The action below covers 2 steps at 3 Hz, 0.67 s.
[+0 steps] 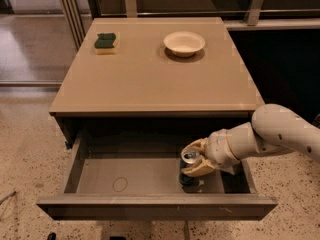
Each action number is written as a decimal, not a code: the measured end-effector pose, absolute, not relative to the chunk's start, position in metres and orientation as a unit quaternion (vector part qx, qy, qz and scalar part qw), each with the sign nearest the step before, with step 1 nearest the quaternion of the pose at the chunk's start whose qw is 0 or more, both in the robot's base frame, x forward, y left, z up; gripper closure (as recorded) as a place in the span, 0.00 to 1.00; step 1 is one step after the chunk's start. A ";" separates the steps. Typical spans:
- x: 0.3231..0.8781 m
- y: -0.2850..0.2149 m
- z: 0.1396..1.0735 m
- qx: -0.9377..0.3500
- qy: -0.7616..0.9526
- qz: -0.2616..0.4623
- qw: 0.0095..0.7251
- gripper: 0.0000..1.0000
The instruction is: Place redbull can into top drawer
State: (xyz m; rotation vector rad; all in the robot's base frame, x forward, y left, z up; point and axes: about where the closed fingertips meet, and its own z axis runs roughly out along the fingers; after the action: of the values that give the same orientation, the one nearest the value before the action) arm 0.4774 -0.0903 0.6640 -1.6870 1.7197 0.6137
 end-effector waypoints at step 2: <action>0.477 -0.090 0.664 -0.642 0.655 0.234 0.322 0.05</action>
Offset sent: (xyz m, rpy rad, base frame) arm 0.0000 0.0000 0.0000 0.0000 0.0000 0.0000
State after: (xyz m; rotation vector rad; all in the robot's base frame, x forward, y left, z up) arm 0.4774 -0.0903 0.6640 -1.6870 1.7197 0.6138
